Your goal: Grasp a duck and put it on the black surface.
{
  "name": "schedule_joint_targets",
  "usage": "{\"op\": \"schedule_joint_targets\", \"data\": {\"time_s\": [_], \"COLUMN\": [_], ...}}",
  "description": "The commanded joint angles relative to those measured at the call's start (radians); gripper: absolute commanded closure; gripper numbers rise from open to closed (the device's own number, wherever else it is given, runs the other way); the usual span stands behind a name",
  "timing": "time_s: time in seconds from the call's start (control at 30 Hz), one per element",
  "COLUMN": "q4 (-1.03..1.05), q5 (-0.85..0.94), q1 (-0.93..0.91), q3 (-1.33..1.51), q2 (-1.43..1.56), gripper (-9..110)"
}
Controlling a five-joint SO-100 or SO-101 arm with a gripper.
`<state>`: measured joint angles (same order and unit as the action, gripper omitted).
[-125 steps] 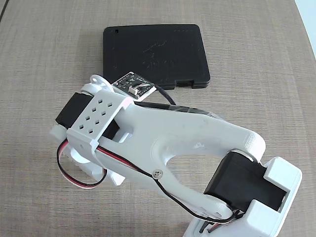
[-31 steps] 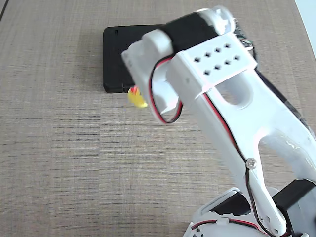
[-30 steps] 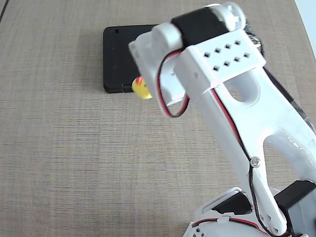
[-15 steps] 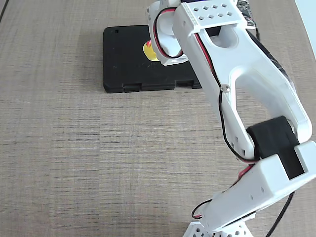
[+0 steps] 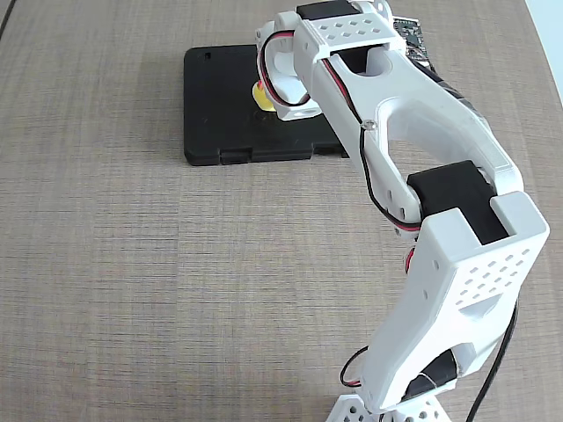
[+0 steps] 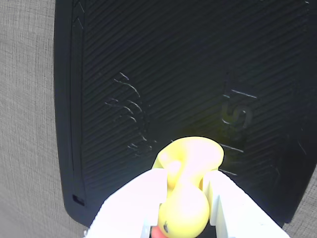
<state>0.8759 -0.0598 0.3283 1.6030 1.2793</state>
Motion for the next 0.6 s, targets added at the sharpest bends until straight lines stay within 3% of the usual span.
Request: {"op": "schedule_joint_targets", "data": {"time_s": [0.0,0.13,0.4,0.57], "q4": [-0.018,-0.020,-0.020,-0.015], "q5": [0.009,0.011,0.009,-0.003], "q1": [-0.011,-0.009,-0.014,-0.015], "q3": [-0.051,-0.051,-0.051,-0.041], "q2": [0.015,0.014,0.026,0.104], "gripper": [97,95,80,79]}}
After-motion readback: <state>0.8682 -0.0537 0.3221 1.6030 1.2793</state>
